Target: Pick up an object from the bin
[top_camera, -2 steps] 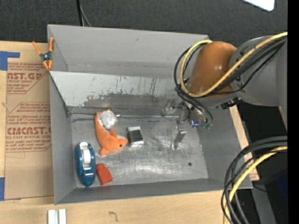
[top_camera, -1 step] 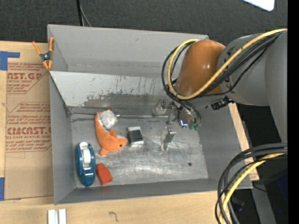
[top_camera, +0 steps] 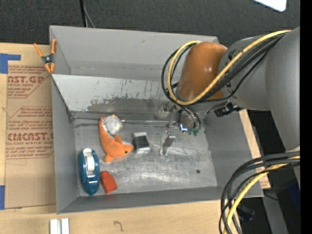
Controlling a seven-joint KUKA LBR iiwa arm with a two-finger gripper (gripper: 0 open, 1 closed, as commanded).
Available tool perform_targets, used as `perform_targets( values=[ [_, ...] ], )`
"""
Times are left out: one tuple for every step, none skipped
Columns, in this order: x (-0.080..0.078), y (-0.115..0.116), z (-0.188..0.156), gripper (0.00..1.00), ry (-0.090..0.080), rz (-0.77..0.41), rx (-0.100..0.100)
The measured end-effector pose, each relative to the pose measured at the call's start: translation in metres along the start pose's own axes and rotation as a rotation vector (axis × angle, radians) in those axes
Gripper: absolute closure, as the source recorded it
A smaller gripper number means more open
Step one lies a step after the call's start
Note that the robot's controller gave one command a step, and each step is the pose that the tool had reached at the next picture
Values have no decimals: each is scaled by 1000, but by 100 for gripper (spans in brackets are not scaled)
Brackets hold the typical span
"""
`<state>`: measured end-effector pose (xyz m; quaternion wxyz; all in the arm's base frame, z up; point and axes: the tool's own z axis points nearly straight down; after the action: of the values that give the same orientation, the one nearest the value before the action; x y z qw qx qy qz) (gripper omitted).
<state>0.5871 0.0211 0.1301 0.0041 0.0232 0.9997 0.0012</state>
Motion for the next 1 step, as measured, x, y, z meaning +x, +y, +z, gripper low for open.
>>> perform_targets(
  values=[
    [2,14,39,0,6,-78,2]
  ],
)
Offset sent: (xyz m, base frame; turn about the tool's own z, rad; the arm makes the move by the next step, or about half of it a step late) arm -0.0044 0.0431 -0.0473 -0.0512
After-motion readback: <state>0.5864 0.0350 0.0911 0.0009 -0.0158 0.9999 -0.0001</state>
